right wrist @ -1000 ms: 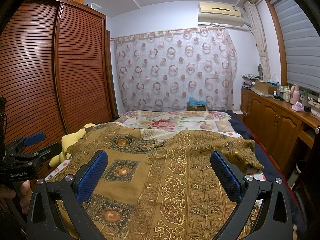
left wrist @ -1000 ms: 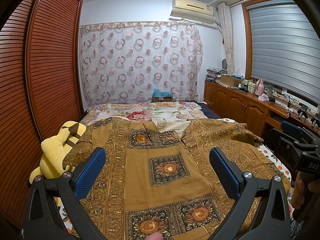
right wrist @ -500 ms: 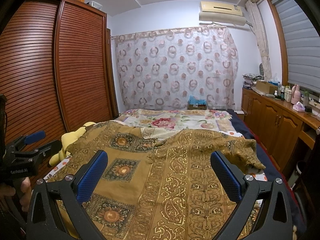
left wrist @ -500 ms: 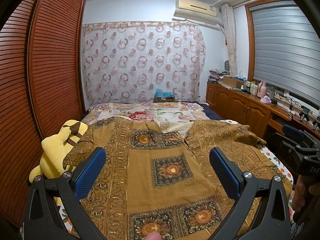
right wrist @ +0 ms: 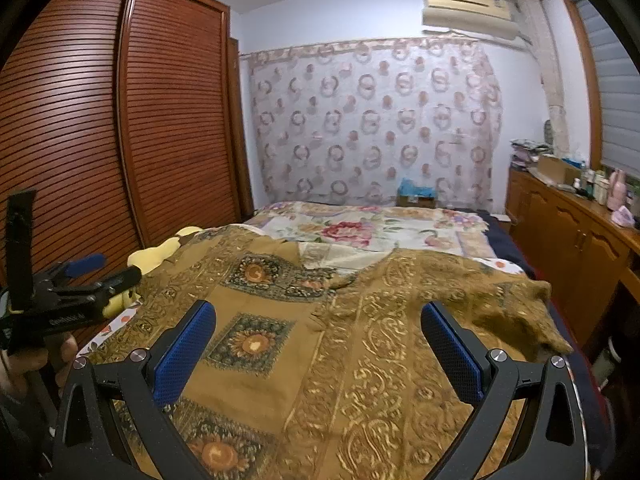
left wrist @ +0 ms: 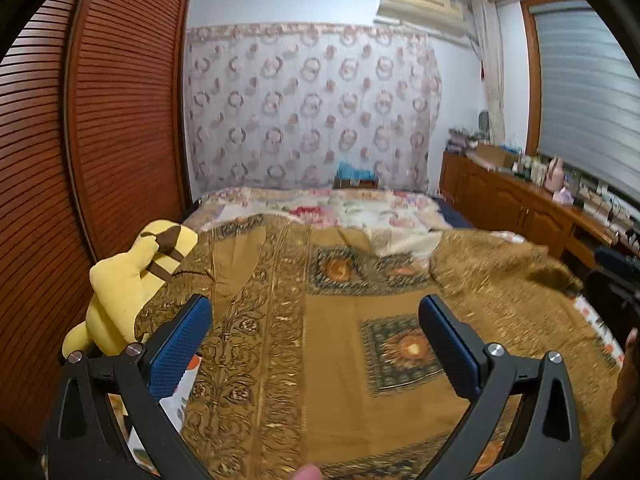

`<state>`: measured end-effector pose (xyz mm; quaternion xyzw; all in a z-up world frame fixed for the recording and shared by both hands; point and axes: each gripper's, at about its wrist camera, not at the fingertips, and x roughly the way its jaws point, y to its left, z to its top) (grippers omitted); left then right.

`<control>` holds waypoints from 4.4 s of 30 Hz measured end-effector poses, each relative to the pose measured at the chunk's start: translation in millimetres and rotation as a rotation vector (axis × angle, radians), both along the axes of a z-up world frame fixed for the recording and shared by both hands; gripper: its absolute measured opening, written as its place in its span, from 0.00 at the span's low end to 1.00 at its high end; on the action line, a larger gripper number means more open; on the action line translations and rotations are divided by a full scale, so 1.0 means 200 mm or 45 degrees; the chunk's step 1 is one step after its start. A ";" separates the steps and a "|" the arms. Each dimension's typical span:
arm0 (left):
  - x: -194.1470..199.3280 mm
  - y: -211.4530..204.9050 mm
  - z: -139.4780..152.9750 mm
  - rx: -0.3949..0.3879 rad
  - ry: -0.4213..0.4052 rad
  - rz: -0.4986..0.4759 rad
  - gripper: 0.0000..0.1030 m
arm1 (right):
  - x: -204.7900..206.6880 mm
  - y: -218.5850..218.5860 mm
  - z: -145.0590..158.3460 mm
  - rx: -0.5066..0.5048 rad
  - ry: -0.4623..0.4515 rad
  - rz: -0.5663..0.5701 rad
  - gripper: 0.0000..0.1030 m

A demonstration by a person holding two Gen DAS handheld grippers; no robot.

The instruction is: Fold small clothes

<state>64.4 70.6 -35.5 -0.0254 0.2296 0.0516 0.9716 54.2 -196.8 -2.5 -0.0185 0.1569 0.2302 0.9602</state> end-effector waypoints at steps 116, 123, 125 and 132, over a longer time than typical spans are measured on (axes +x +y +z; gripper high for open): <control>0.28 0.88 -0.15 -0.263 0.310 0.130 0.79 | 1.34 1.32 -0.04 -0.458 0.255 0.797 0.09; 0.32 0.81 -0.15 -0.259 0.312 0.089 0.79 | 1.36 1.12 0.07 -0.228 0.240 0.727 0.08; 0.33 0.79 -0.15 -0.257 0.313 0.078 0.79 | 1.38 1.06 0.08 -0.199 0.229 0.674 0.08; 0.39 0.75 -0.15 -0.257 0.306 0.057 0.79 | 1.43 0.90 0.01 -0.130 0.234 0.495 0.47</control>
